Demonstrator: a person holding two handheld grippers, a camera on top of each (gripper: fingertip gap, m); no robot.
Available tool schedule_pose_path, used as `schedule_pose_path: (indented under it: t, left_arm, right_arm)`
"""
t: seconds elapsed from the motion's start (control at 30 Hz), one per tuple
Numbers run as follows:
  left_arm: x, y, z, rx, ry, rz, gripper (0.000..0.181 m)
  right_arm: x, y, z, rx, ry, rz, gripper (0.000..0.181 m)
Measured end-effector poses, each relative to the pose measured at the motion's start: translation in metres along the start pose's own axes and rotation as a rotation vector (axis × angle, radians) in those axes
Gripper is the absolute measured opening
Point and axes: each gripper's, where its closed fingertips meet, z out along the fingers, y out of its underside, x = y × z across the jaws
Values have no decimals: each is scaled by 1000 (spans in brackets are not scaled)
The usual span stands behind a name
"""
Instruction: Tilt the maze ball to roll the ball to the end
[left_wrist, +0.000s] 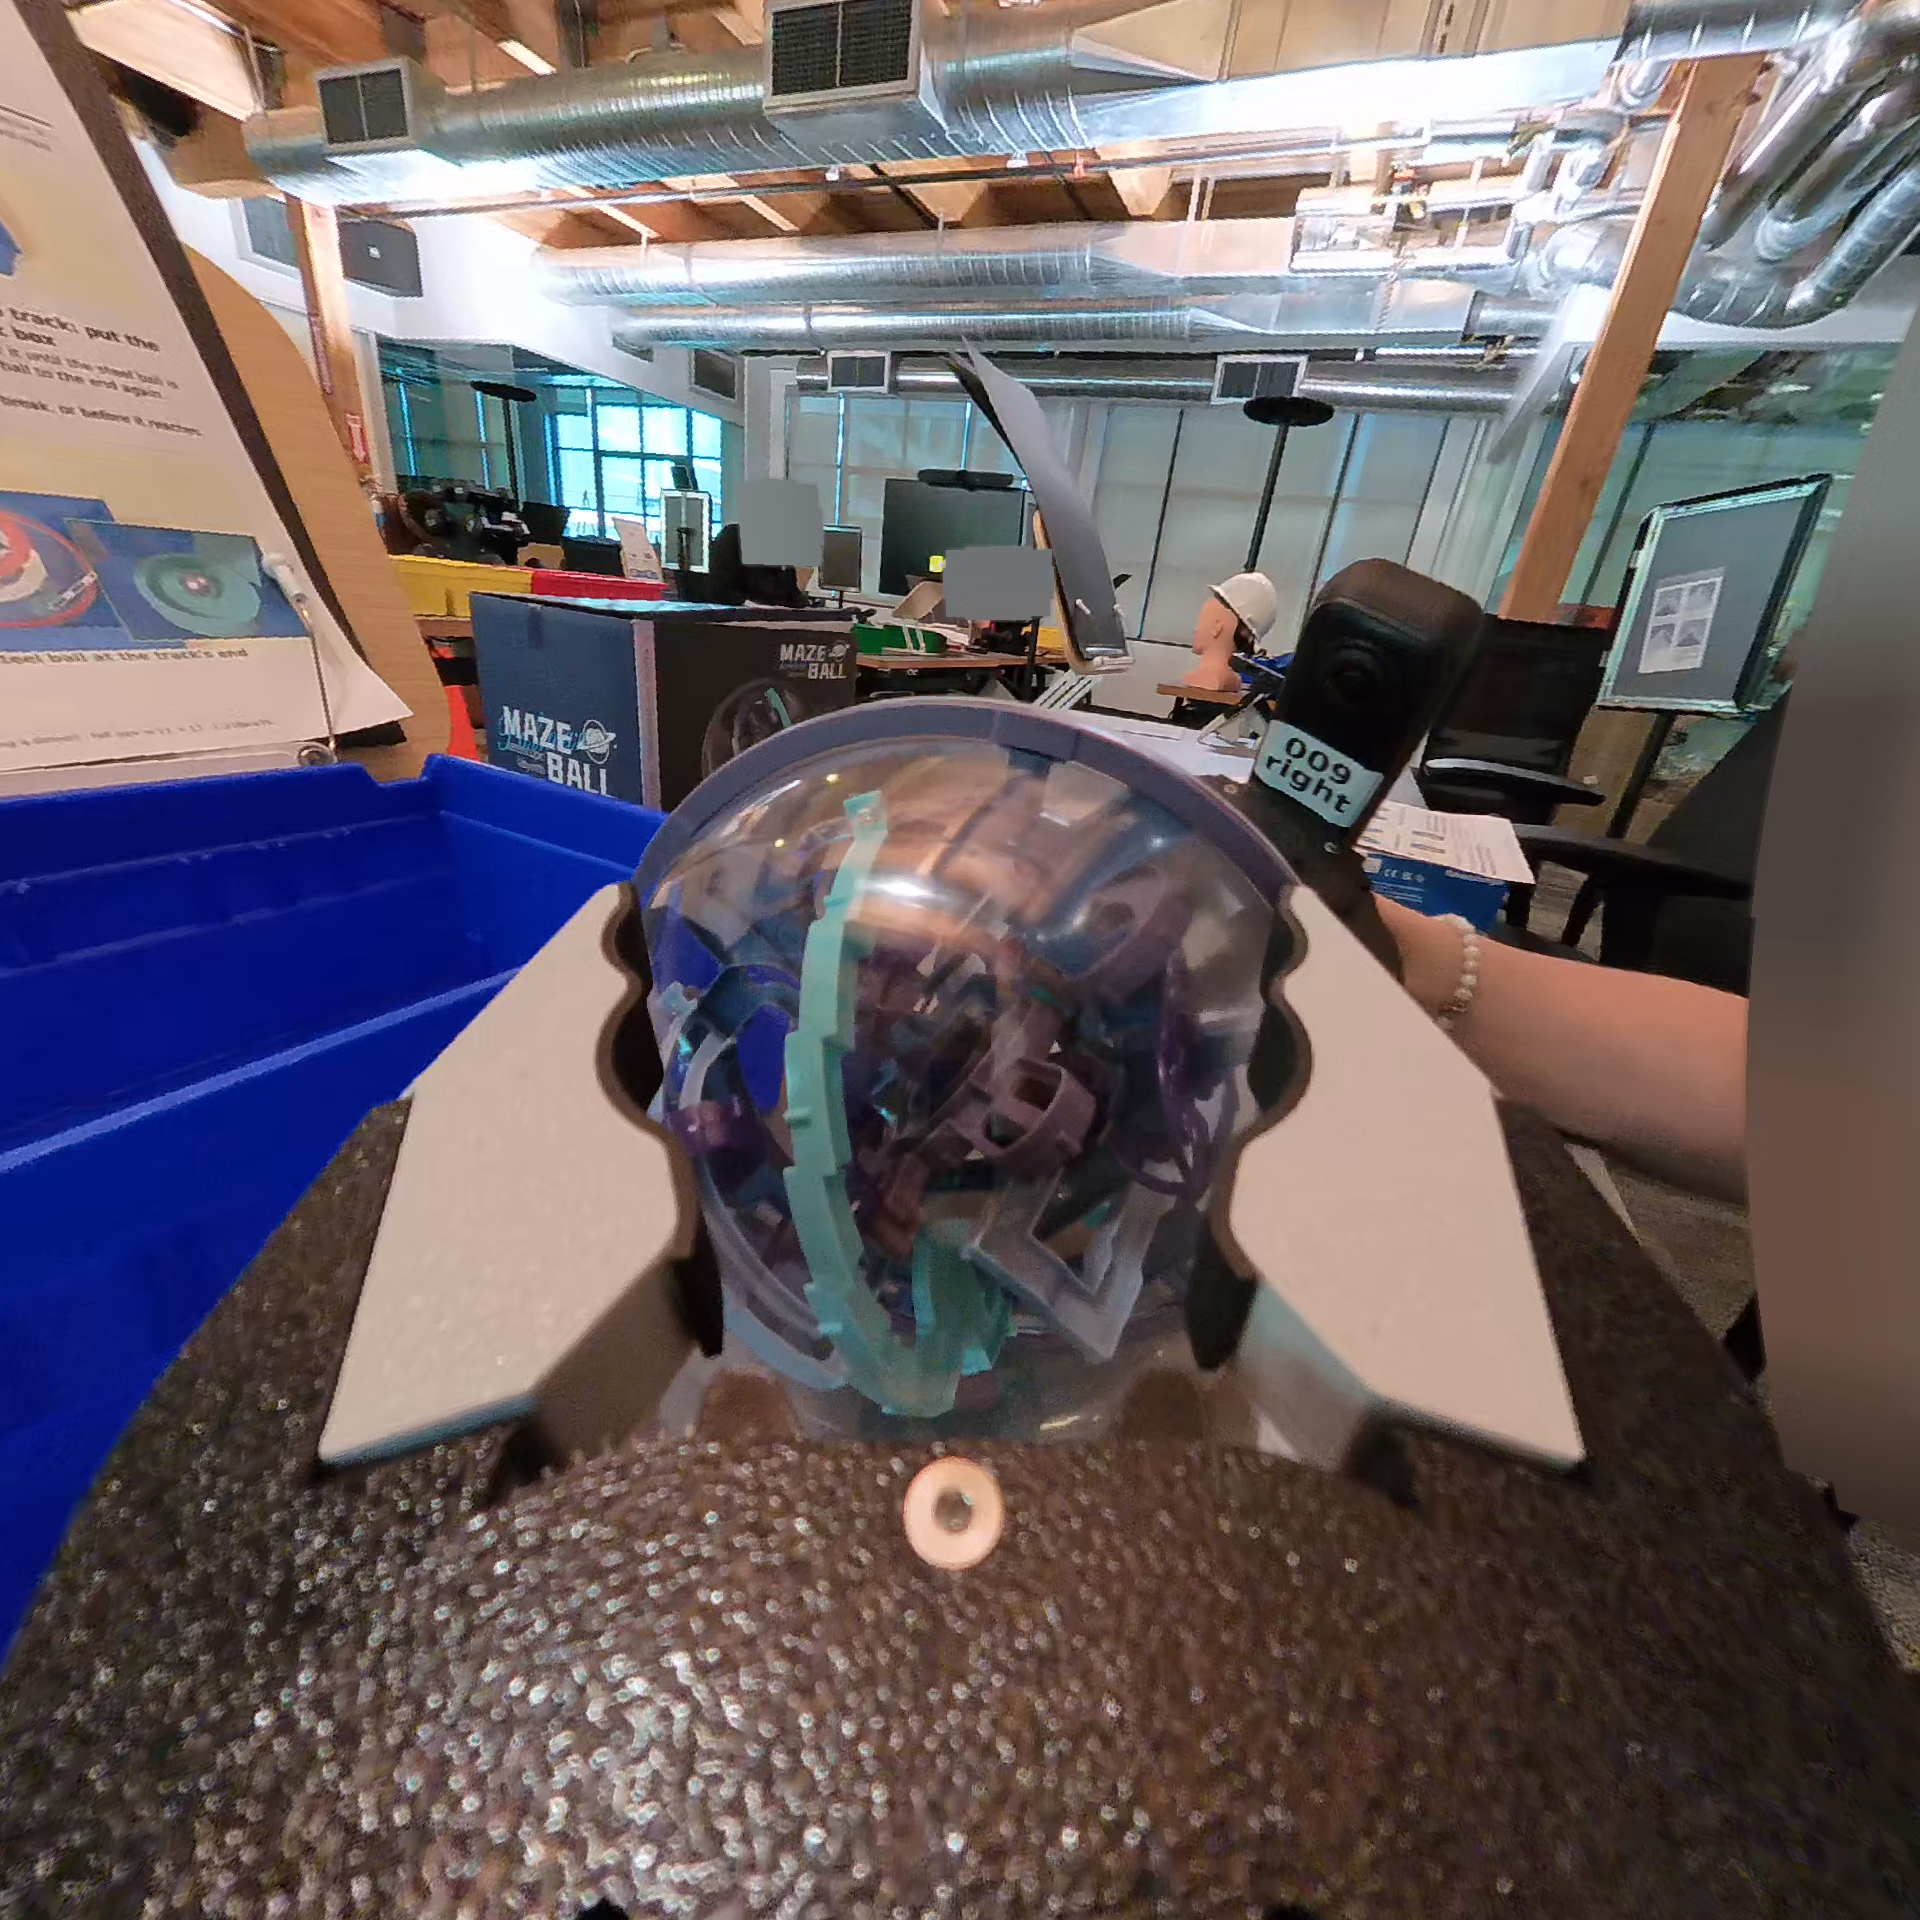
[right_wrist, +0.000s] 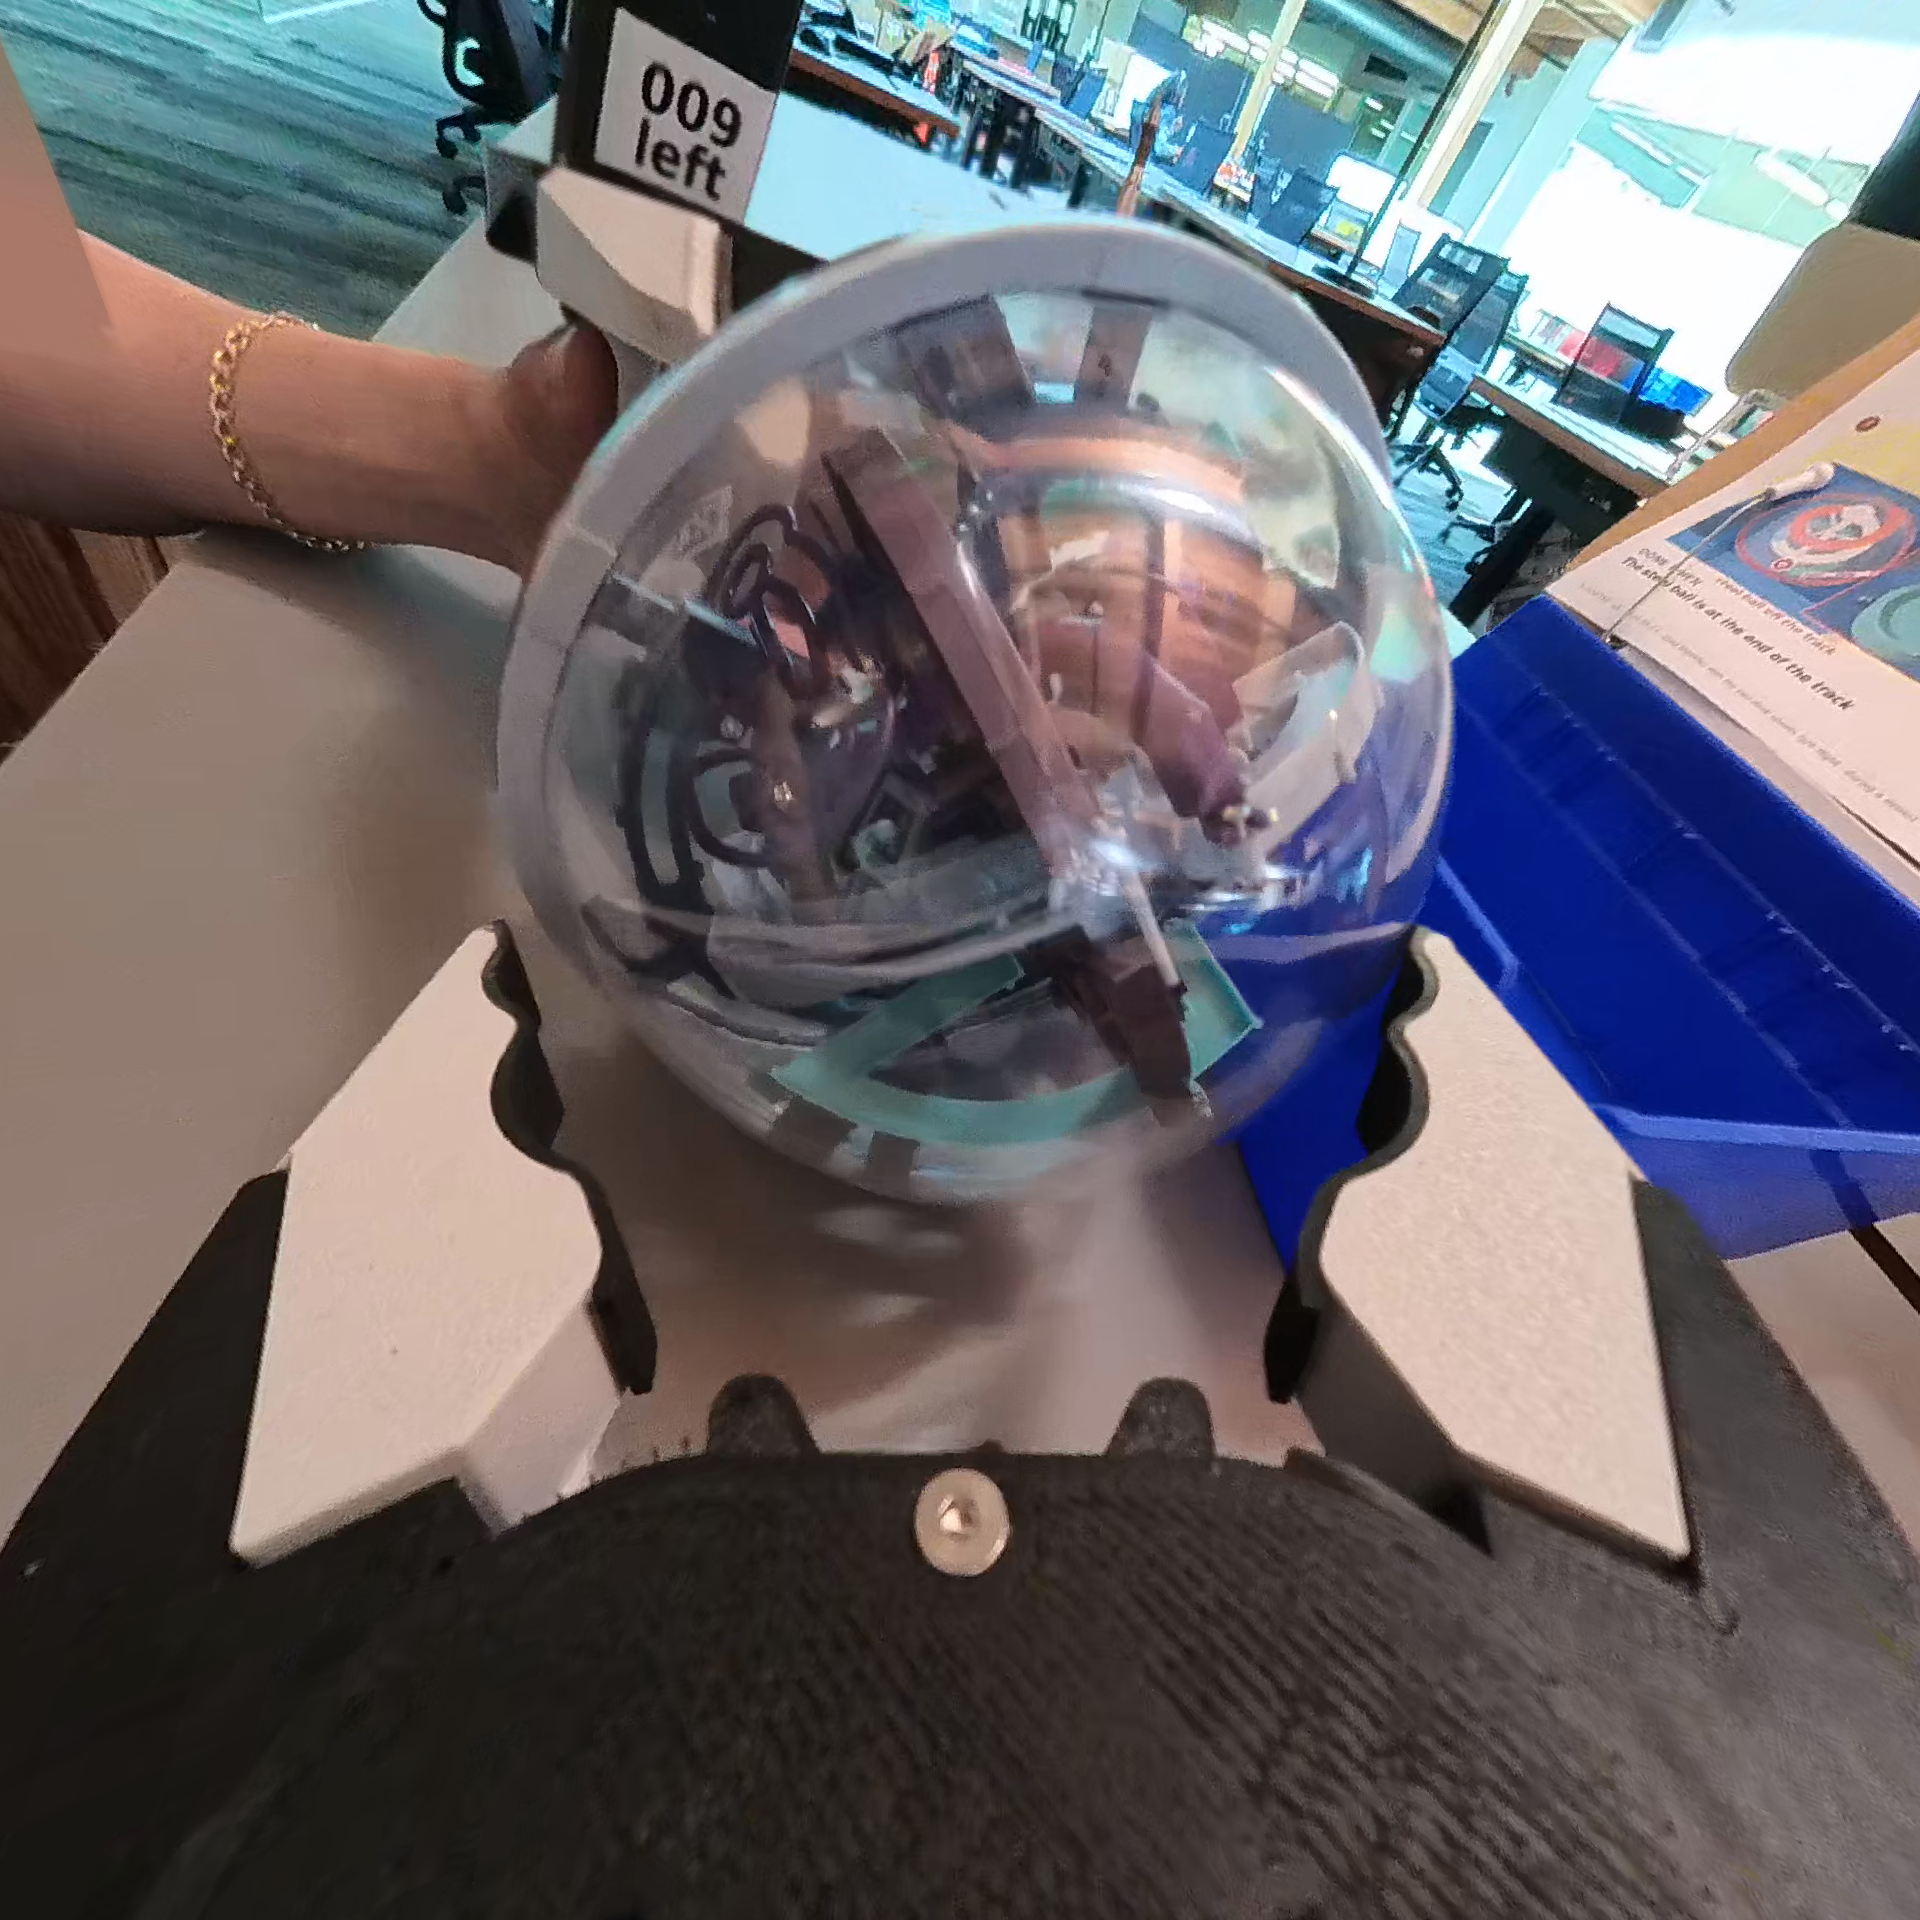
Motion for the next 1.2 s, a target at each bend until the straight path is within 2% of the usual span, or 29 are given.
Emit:
schedule_pose_path:
  t: [0.2, 0.6, 0.73, 0.9, 0.97, 1.03, 1.07, 1.13, 1.2]
  left_arm:
    - [-8, -1, 0, 13, -47, -34, 113]
    - [-11, 0, 0, -6, -41, -58, 120]
    - [-5, 2, 2, -58, 20, -3, 126]
    - [5, -6, -4, -134, 185, 62, 140]
    - [7, 2, -7, -228, 254, 105, 148]
    - [-1, 18, -6, -321, 261, 182, 149]
    - [-4, 22, -4, -321, 269, 189, 142]
    - [-4, 24, -1, -254, 280, 152, 147]
    - [-4, 23, -2, -236, 283, 122, 145]
  right_arm:
    - [6, -8, 9, 13, 76, 104, 158]
    - [5, -7, 12, 25, 112, 117, 158]
    - [4, -5, 11, 2, 97, 102, 157]
    - [3, -3, 8, 0, 75, 80, 157]
    - [2, -3, 7, 4, 67, 77, 157]
    - [3, -5, 8, 25, 68, 91, 155]
    - [4, -8, 8, 39, 67, 102, 152]
    - [8, -13, 5, 63, 85, 122, 140]
    - [7, -14, 3, 82, 66, 123, 139]
